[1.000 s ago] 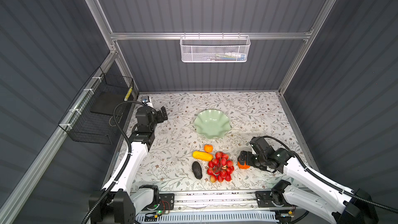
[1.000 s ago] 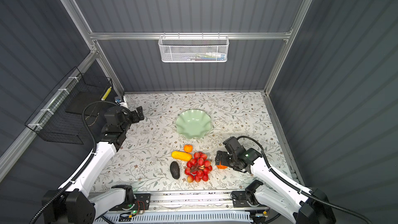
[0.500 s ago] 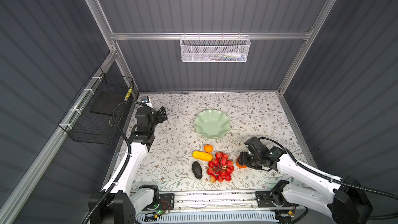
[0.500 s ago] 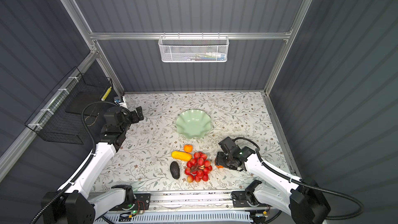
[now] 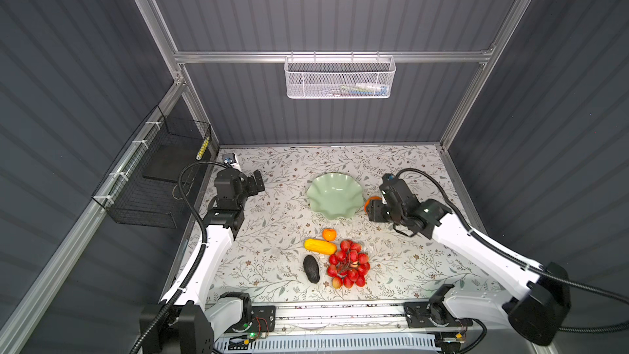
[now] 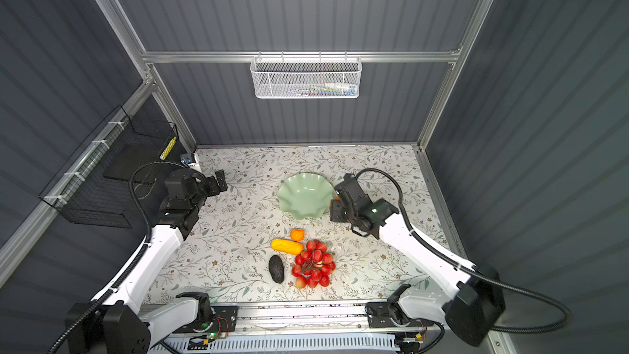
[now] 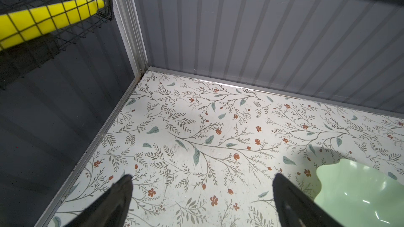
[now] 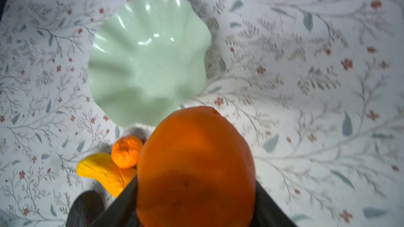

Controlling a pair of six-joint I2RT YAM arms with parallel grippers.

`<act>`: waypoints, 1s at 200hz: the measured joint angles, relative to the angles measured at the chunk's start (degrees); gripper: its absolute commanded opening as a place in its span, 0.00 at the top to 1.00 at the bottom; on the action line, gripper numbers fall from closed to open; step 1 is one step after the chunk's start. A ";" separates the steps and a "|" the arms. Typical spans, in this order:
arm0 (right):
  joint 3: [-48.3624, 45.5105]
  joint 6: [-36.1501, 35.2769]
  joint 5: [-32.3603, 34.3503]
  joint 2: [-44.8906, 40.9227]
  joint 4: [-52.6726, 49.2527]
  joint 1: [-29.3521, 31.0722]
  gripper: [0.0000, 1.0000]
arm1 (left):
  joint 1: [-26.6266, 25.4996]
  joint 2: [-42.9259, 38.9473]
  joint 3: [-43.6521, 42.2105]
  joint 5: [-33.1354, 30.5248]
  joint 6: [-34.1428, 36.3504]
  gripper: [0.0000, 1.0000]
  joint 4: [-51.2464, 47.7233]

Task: Place and organize the fake fruits in the fruit bowl
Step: 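Carry the orange fruit with the right gripper into the green bowl and release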

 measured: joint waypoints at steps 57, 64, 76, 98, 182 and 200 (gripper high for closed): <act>17.38 -9.25 -1.49 23.80 3.56 0.00 0.48 | 0.00 0.35 0.00 0.66 0.00 0.00 -0.42; 19.08 -10.19 -1.62 26.12 3.65 0.00 0.48 | 0.00 0.39 0.00 0.66 0.00 0.00 -0.42; 21.70 -11.56 -1.81 29.66 3.82 0.00 0.48 | 0.00 0.57 0.00 0.81 0.00 0.00 -0.44; 25.42 -13.29 -1.95 34.95 3.96 -0.07 0.48 | 0.00 0.92 0.00 1.27 -0.02 0.00 -0.44; 32.70 -15.89 -2.12 46.97 4.11 -2.19 0.23 | 0.00 1.33 0.04 1.77 -0.46 0.00 -0.68; 32.89 -16.09 -2.12 46.99 3.96 -2.56 0.16 | 0.00 1.84 0.09 2.38 -0.83 0.00 -0.85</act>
